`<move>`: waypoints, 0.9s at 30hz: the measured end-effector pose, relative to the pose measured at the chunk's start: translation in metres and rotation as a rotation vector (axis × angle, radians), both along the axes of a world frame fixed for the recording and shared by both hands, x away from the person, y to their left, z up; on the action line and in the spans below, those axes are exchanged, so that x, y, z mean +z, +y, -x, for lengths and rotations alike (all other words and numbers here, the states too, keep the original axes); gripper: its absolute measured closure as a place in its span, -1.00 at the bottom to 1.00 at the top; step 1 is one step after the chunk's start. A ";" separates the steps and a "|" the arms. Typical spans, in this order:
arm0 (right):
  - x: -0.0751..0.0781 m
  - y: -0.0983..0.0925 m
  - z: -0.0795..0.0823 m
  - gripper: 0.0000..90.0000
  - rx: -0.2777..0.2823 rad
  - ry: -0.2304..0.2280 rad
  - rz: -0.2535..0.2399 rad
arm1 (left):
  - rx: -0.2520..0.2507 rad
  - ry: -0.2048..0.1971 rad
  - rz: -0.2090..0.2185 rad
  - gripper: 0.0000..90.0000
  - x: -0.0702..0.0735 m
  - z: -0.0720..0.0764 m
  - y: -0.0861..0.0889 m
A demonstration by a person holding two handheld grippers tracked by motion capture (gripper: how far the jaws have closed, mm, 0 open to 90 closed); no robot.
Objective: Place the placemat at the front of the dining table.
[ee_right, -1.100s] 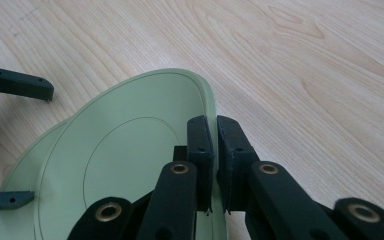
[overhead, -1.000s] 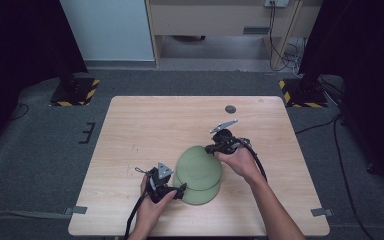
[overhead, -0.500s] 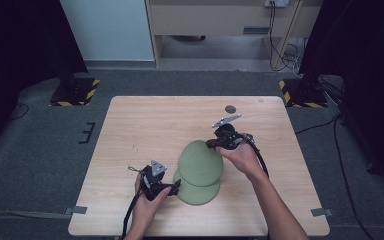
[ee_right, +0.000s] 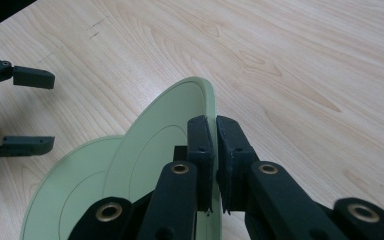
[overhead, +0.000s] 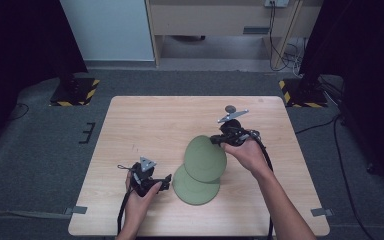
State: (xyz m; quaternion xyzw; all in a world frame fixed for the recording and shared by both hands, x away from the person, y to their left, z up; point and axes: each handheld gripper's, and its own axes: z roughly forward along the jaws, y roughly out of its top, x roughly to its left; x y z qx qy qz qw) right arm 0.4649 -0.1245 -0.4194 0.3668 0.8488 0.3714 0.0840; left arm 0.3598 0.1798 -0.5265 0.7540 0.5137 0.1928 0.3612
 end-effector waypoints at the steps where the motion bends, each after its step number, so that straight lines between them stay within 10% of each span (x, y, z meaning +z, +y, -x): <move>1: 0.002 -0.001 0.000 0.91 -0.002 -0.002 0.002 | 0.006 0.003 0.001 -0.93 0.000 -0.001 0.001; 27: 0.021 -0.016 0.000 0.91 -0.036 -0.022 0.002 | 0.069 0.049 -0.023 -0.93 -0.006 -0.009 0.026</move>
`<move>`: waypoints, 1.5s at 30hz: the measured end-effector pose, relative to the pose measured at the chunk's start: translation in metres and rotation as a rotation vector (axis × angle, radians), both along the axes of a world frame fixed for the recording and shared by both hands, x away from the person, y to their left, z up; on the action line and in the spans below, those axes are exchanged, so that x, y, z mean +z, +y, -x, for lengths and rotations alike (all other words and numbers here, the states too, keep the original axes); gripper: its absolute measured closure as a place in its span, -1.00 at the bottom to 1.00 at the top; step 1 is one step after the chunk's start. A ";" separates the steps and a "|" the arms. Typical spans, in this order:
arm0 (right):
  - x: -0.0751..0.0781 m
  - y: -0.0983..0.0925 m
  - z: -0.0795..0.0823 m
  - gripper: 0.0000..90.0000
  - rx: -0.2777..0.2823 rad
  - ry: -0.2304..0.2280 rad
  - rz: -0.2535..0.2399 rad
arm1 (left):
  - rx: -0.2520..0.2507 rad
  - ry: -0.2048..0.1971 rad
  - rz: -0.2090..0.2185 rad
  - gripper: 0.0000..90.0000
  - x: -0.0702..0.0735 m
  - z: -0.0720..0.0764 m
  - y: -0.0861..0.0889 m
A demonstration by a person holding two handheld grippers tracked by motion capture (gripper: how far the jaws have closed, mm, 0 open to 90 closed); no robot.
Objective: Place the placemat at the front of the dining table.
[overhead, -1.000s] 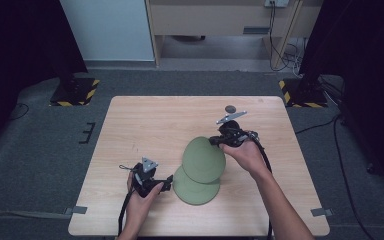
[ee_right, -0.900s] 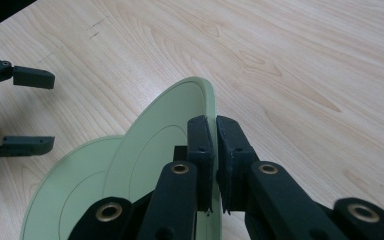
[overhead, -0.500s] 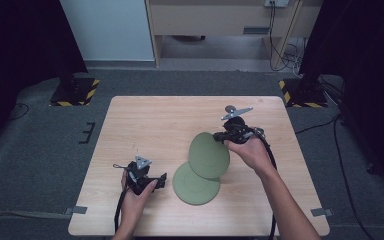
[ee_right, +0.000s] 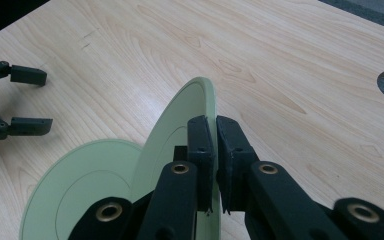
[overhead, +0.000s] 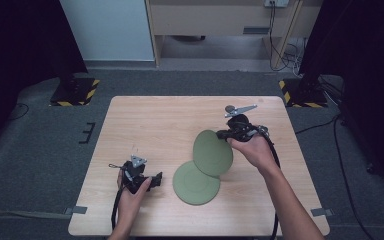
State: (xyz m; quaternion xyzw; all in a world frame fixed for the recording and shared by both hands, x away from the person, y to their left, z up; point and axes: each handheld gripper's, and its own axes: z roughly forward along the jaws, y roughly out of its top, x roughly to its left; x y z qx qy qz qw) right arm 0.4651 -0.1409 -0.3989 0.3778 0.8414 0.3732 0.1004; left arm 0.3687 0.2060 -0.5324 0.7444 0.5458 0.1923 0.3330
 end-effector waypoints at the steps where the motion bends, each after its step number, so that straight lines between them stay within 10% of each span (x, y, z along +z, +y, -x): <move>1: 0.000 0.000 0.000 0.91 -0.001 -0.002 0.000 | 0.003 0.000 -0.002 -0.93 0.000 0.000 0.001; 15: 0.001 0.001 -0.009 0.91 -0.006 0.011 -0.005 | 0.001 -0.013 -0.079 -1.00 -0.004 -0.007 0.003; 45: 0.023 0.012 -0.033 0.91 -0.043 0.000 -0.015 | 0.027 -0.012 -0.076 -1.00 -0.005 -0.012 0.000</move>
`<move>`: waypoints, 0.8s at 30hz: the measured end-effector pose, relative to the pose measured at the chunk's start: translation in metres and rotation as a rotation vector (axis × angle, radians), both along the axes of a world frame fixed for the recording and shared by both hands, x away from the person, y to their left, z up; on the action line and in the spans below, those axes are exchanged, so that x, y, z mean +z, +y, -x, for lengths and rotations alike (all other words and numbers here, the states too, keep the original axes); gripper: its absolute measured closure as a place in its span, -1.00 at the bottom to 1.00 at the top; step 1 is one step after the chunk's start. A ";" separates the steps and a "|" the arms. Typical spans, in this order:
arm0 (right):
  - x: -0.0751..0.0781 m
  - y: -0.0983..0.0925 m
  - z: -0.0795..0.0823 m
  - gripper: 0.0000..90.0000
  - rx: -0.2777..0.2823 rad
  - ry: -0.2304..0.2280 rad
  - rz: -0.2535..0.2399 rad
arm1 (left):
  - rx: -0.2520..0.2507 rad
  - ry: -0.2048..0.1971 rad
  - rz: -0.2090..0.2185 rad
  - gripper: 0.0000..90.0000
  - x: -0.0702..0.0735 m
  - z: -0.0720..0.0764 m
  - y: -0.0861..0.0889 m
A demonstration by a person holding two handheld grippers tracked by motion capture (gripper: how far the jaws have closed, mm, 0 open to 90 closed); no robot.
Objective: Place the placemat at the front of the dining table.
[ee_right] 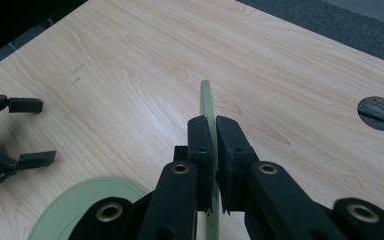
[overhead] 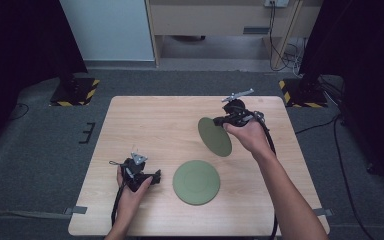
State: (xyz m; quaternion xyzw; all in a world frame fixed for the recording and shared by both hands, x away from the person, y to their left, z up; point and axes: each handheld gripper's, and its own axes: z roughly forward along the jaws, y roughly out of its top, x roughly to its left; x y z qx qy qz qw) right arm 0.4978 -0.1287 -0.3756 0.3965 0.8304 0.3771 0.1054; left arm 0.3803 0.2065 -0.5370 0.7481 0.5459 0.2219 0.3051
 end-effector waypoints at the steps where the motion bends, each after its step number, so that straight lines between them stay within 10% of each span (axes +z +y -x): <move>1: 0.000 0.000 0.000 0.91 -0.007 -0.001 0.002 | 0.000 0.000 0.000 -1.00 0.000 0.000 0.000; 24: 0.019 0.019 -0.028 0.91 -0.088 -0.044 0.006 | -0.001 0.000 -0.001 -1.00 0.000 0.000 0.000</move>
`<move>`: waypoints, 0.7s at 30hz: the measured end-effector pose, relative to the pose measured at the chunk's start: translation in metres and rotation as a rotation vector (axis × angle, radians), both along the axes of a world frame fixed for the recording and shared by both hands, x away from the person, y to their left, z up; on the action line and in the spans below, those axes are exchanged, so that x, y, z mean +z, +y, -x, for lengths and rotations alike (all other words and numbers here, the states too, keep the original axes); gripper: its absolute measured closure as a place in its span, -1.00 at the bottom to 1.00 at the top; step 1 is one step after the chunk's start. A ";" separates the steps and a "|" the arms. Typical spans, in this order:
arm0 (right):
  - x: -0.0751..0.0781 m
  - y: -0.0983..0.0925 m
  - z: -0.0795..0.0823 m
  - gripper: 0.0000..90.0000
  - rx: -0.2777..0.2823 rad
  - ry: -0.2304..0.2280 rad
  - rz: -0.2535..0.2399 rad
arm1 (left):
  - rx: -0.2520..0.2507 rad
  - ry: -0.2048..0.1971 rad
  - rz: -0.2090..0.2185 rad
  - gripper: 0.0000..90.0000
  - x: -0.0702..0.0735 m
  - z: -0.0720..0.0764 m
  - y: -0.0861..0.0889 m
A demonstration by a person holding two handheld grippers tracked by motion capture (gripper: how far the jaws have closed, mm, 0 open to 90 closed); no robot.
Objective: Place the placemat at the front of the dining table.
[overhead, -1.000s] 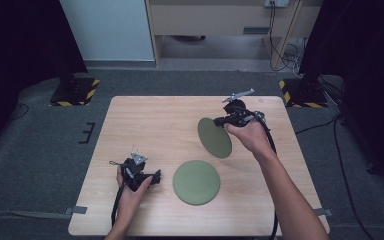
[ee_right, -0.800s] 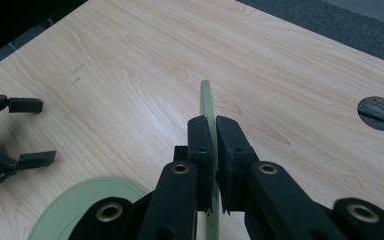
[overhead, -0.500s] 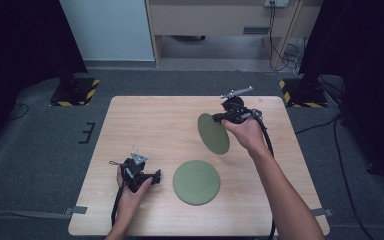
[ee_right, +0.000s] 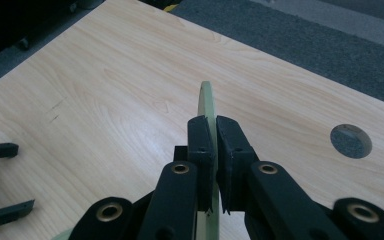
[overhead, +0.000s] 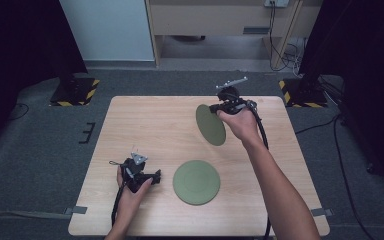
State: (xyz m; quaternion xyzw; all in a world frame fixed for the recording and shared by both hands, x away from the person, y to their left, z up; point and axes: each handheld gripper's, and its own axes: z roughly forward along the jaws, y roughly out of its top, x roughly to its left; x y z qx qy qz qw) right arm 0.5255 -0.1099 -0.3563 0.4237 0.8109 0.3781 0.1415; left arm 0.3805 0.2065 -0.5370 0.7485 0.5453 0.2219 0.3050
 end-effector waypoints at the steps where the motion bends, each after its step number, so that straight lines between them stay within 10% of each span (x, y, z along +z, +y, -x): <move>1: 0.001 0.000 -0.001 0.91 -0.004 -0.002 -0.002 | 0.000 0.000 0.000 -1.00 0.000 0.000 0.000; 21: 0.001 0.011 -0.013 0.91 -0.049 -0.040 0.004 | -0.001 -0.001 0.001 -1.00 0.000 0.000 0.000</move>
